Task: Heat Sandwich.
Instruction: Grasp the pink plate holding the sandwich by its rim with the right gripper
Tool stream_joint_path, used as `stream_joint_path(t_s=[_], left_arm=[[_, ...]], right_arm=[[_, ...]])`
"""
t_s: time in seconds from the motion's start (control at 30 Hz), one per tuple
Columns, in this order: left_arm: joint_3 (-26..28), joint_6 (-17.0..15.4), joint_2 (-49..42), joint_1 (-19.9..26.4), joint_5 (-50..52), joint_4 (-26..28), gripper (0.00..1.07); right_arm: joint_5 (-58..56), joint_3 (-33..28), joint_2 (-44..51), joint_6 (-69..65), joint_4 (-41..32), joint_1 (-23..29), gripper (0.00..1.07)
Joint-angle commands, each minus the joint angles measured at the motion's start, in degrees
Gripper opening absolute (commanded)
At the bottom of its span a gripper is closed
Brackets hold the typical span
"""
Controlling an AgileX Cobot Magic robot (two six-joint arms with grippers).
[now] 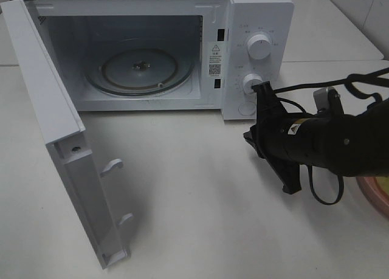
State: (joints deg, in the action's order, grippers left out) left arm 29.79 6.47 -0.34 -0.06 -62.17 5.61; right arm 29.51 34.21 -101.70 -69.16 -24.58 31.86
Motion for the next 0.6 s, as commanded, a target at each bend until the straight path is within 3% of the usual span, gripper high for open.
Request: stream_joint_path(t_s=[0.03,0.3,0.43,0.6], left_arm=[[-0.06,0.00,-0.86,0.11,0.69,0.00,1.00],[-0.06,0.00,-0.86,0.11,0.69,0.00,1.00],[-0.06,0.00,-0.86,0.11,0.69,0.00,1.00],[-0.06,0.00,-0.86,0.11,0.69,0.00,1.00]], right_arm=[[-8.77,-0.23,3.90,13.41,0.80,0.11,0.03],[-20.28,0.11,8.48,39.48,0.74,0.11,0.05],[-27.56,0.52,12.32,63.48,0.69,0.11,0.06],[-34.26,1.78,13.98,72.48,0.69,0.11,0.07]])
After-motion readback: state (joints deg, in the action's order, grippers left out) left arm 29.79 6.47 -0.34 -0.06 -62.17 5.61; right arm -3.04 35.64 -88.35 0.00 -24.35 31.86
